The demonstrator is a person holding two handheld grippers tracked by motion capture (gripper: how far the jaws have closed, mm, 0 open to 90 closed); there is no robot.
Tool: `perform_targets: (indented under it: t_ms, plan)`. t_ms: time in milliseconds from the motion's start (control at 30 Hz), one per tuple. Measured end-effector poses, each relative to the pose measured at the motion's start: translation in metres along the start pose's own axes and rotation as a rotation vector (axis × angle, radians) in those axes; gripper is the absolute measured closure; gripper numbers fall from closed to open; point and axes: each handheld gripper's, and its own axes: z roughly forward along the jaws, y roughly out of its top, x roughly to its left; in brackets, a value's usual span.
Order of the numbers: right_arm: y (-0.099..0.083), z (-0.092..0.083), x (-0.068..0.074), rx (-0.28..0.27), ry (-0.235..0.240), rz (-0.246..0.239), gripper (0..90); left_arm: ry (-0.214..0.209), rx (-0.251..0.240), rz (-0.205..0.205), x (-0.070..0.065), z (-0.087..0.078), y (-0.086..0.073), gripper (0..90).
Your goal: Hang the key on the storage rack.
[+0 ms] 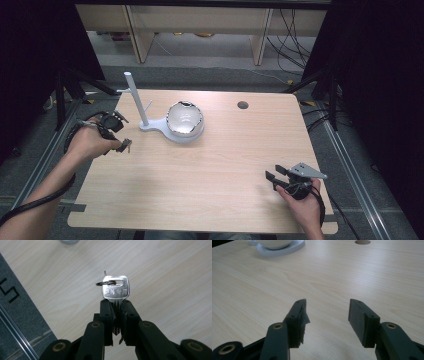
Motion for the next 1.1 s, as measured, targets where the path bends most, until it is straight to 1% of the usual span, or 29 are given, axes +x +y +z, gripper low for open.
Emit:
perform_targets:
  t_ms: [33, 100, 133, 167, 200, 233, 267, 300, 333, 367, 400, 433, 467, 500, 533, 567, 600, 633, 667, 700, 733, 767, 800, 833, 867, 933, 1000, 1067, 1100]
  plan:
    - [0.0, 0.0, 0.001, 0.001, 0.0, 0.007, 49.3, 0.006, 0.0, 0.003, 0.004, -0.003, 0.002, 81.2]
    - [0.0, 0.002, 0.001, -0.002, 0.001, 0.0, 49.3, 0.013, -0.026, -0.017, 0.008, -0.005, 0.005, 81.2]
    - [0.001, 0.001, 0.001, 0.005, -0.003, -0.003, 49.3, 0.02, -0.021, -0.021, 0.011, -0.008, 0.007, 81.2]
    - [0.001, 0.001, 0.001, 0.005, -0.003, -0.003, 49.3, 0.02, -0.021, -0.021, 0.011, -0.008, 0.007, 81.2]
    - [0.001, 0.002, 0.002, -0.001, -0.002, -0.003, 49.3, 0.032, -0.025, -0.021, 0.015, -0.011, 0.009, 81.2]
    - [0.001, 0.001, 0.003, 0.003, -0.004, -0.012, 49.3, 0.036, -0.031, -0.02, 0.019, -0.014, 0.01, 81.2]
    - [0.002, 0.001, 0.004, 0.002, -0.005, -0.011, 49.3, 0.039, -0.043, -0.036, 0.023, -0.018, 0.012, 81.2]
    - [0.002, 0.001, 0.004, -0.001, -0.004, -0.01, 49.3, 0.052, -0.057, -0.036, 0.026, -0.021, 0.014, 81.2]
    - [0.002, 0.001, 0.005, -0.008, -0.01, -0.004, 49.3, 0.062, -0.059, -0.036, 0.028, -0.024, 0.015, 81.2]
    - [0.002, 0.001, 0.005, -0.01, -0.012, -0.004, 49.3, 0.067, -0.073, -0.05, 0.029, -0.026, 0.017, 81.2]
    - [0.002, 0.001, 0.005, -0.012, -0.013, -0.004, 49.3, 0.07, -0.072, -0.043, 0.03, -0.029, 0.018, 81.2]
    - [0.003, 0.001, 0.005, -0.013, -0.014, -0.004, 49.3, 0.072, -0.077, -0.045, 0.032, -0.031, 0.02, 81.2]
    - [0.003, 0.001, 0.005, -0.014, -0.015, -0.004, 49.2, 0.072, -0.09, -0.06, 0.033, -0.032, 0.021, 81.2]
    - [0.003, 0.001, 0.005, -0.016, -0.01, -0.003, 49.1, 0.079, -0.082, -0.049, 0.036, -0.034, 0.023, 81.2]
    - [0.003, 0.001, 0.005, -0.019, -0.007, 0.0, 49.1, 0.077, -0.098, -0.067, 0.037, -0.034, 0.024, 81.2]
    - [0.003, 0.0, 0.005, -0.019, -0.006, 0.001, 49.0, 0.077, -0.098, -0.067, 0.037, -0.034, 0.024, 81.2]
    - [0.003, 0.0, 0.004, -0.019, -0.007, -0.001, 49.0, 0.081, -0.086, -0.062, 0.041, -0.035, 0.026, 81.2]
    - [0.003, 0.0, 0.004, -0.018, -0.007, -0.001, 49.0, 0.084, -0.097, -0.078, 0.042, -0.035, 0.027, 81.2]
    - [0.003, 0.0, 0.004, -0.018, -0.007, -0.003, 49.0, 0.089, -0.092, -0.073, 0.044, -0.035, 0.028, 81.2]
    - [0.003, 0.0, 0.003, -0.016, -0.01, -0.01, 49.0, 0.095, -0.09, -0.077, 0.047, -0.035, 0.029, 81.2]
    - [0.003, -0.001, 0.003, -0.007, 0.002, -0.005, 49.0, 0.095, -0.09, -0.079, 0.048, -0.035, 0.029, 81.2]
    - [0.003, -0.001, 0.003, -0.007, 0.002, -0.005, 49.0, 0.095, -0.09, -0.079, 0.048, -0.035, 0.029, 81.2]
    - [0.003, -0.001, 0.003, -0.009, 0.001, -0.006, 49.1, 0.1, -0.089, -0.082, 0.051, -0.035, 0.03, 81.2]
    - [0.003, 0.0, 0.003, -0.019, -0.01, -0.009, 49.0, 0.109, -0.091, -0.08, 0.055, -0.035, 0.031, 81.2]
    - [0.003, 0.0, 0.003, -0.017, -0.012, -0.011, 49.0, 0.114, -0.095, -0.078, 0.057, -0.035, 0.031, 81.2]
    - [0.002, 0.0, 0.004, -0.017, -0.009, -0.003, 49.0, 0.122, -0.099, -0.075, 0.061, -0.034, 0.032, 81.1]
    - [0.002, 0.0, 0.004, -0.016, -0.009, -0.004, 48.9, 0.127, -0.1, -0.076, 0.064, -0.033, 0.034, 81.2]
    - [0.002, 0.001, 0.004, -0.015, -0.01, -0.004, 48.9, 0.141, -0.097, -0.067, 0.067, -0.033, 0.036, 81.2]
    - [0.002, 0.0, 0.004, -0.014, -0.01, -0.004, 48.9, 0.135, -0.104, -0.064, 0.069, -0.033, 0.038, 81.2]
